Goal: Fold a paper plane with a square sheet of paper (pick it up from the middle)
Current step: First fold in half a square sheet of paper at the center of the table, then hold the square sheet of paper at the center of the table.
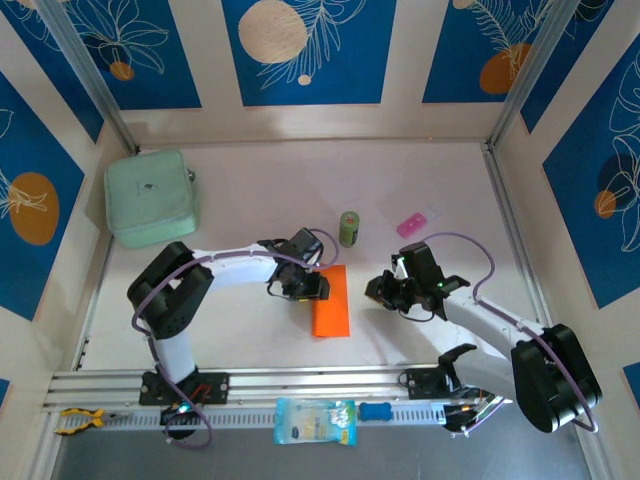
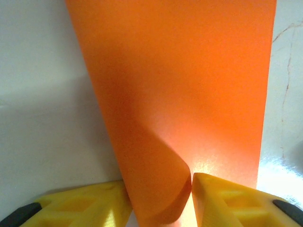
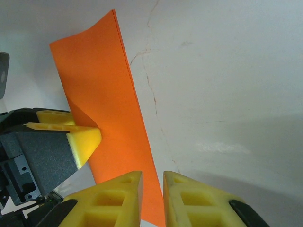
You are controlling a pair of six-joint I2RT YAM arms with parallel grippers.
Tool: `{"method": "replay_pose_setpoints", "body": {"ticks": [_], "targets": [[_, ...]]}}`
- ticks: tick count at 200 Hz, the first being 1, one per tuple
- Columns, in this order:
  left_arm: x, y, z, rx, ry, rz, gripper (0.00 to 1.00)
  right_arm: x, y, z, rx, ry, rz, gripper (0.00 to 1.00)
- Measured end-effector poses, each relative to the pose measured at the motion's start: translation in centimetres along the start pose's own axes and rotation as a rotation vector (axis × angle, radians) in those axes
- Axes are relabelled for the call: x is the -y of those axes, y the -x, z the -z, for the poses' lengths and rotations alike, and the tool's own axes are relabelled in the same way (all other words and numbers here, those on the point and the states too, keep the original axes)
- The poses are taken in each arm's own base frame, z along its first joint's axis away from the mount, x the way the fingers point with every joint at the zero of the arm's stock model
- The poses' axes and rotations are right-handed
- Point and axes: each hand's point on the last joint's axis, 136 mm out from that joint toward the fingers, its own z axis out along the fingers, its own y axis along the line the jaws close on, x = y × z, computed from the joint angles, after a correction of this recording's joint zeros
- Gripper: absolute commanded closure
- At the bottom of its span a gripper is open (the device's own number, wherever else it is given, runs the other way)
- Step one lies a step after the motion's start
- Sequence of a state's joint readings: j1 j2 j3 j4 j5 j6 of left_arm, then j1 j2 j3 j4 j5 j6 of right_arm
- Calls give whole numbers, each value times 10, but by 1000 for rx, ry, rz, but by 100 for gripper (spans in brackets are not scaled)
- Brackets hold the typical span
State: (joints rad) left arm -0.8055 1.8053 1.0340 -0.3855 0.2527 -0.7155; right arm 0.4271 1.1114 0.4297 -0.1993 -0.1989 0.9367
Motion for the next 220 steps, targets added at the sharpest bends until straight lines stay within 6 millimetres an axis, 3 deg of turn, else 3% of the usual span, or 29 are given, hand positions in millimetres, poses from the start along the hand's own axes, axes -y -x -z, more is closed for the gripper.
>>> {"method": "replay_pose_setpoints", "body": {"ticks": [106,180,220], "targets": [[-1,0,-1,-7,18,-17,55,1,-9,-9,-51,-10,9,81],[0,0,-1,-6,18,-12,55,-29,-21,-29,-132,46,114,89],[0,0,-1,-5,16,-7,54,-29,-23,-37,-145,30,125,89]]}}
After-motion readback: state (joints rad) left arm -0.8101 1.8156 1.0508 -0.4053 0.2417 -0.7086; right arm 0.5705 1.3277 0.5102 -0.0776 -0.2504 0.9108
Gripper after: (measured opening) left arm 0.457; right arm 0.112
